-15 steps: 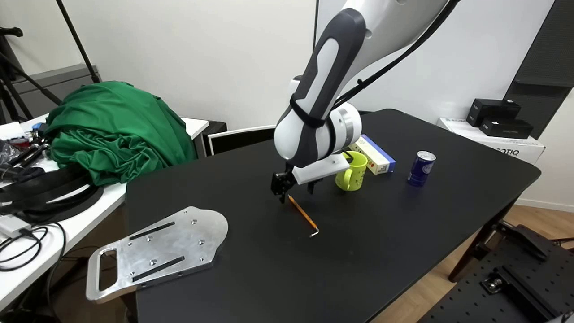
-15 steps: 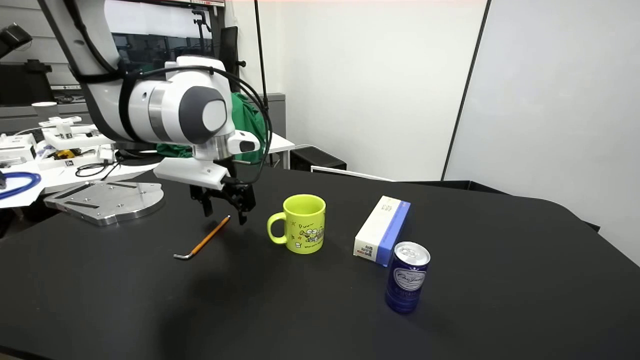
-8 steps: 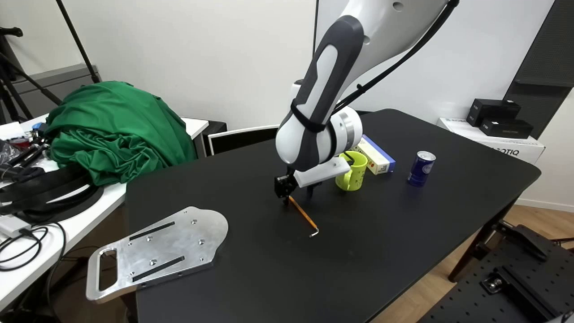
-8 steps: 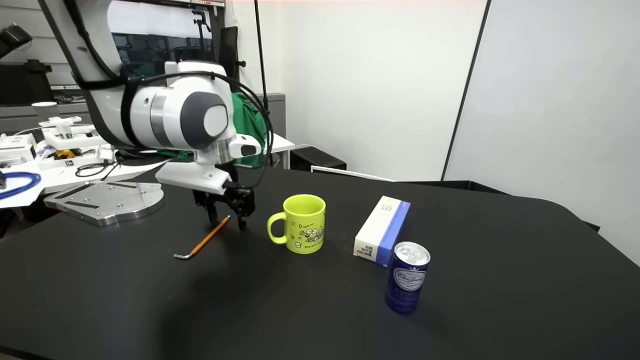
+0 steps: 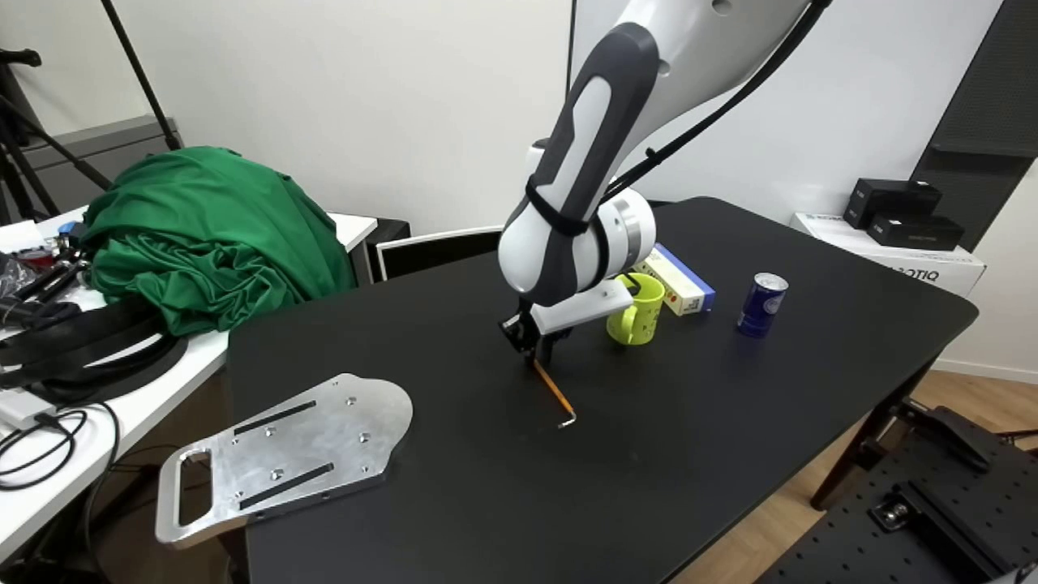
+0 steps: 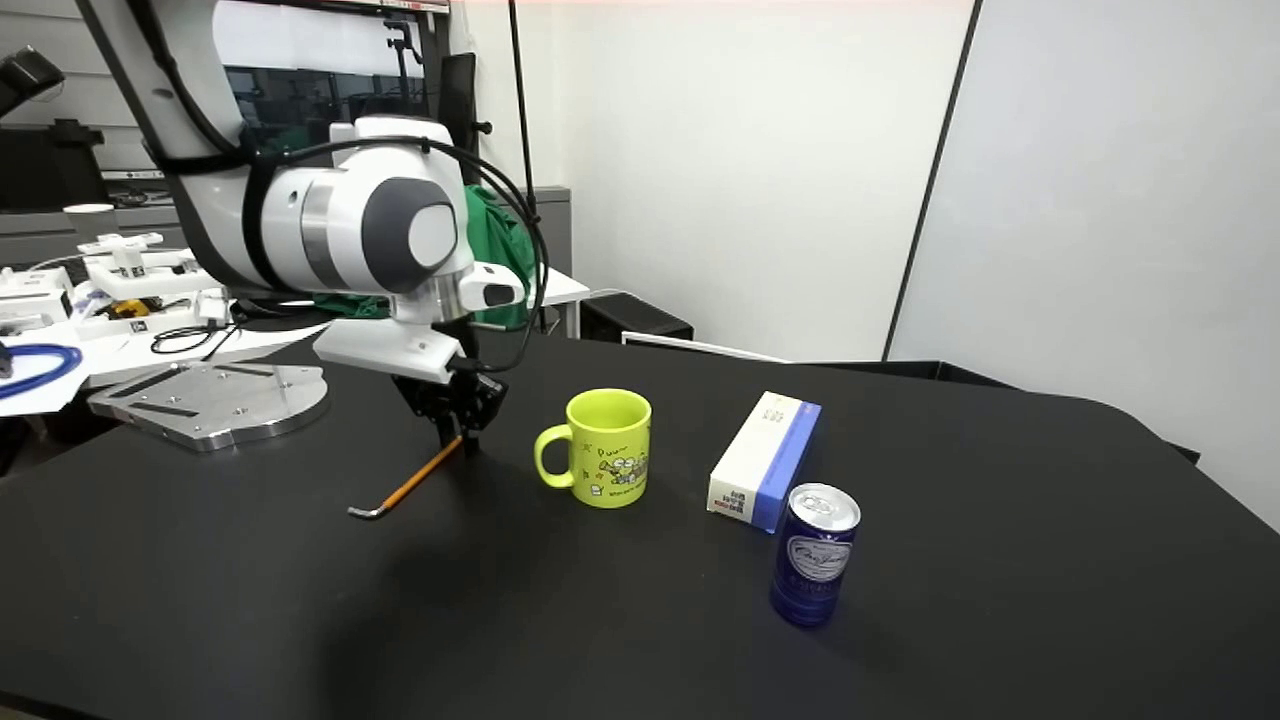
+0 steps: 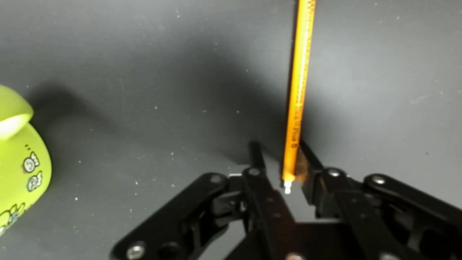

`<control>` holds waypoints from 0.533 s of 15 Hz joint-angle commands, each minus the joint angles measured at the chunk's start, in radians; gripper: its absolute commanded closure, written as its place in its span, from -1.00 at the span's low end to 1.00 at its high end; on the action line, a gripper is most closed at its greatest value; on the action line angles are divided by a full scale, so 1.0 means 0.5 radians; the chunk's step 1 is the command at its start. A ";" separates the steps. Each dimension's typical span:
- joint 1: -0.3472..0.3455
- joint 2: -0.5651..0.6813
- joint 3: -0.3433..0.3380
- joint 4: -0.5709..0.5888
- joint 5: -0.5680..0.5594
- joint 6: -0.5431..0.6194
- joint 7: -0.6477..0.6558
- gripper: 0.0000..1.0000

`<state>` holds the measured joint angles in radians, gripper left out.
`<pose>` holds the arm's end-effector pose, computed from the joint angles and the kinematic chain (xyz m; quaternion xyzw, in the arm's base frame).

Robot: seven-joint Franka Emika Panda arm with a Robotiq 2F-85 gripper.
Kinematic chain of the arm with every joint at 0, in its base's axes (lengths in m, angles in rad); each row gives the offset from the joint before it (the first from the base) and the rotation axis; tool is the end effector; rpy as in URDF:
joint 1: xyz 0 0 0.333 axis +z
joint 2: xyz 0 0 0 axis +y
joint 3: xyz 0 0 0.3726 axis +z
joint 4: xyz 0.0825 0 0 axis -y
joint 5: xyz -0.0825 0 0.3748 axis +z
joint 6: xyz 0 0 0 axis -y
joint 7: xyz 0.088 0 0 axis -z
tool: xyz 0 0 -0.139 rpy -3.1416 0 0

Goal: Place the orange Allan wrench inside the yellow mug

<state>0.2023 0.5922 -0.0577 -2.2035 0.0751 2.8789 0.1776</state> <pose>0.5750 0.0795 0.1409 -0.9980 0.0467 -0.0427 0.0023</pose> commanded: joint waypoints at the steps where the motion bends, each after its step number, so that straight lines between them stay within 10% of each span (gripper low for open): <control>1: 0.024 0.010 -0.023 -0.010 -0.024 0.015 0.099 0.98; 8: -0.119 -0.034 -0.023 0.129 0.125 -0.320 0.207 0.95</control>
<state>0.1825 0.5920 -0.0634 -2.1818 0.1169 2.8198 0.2271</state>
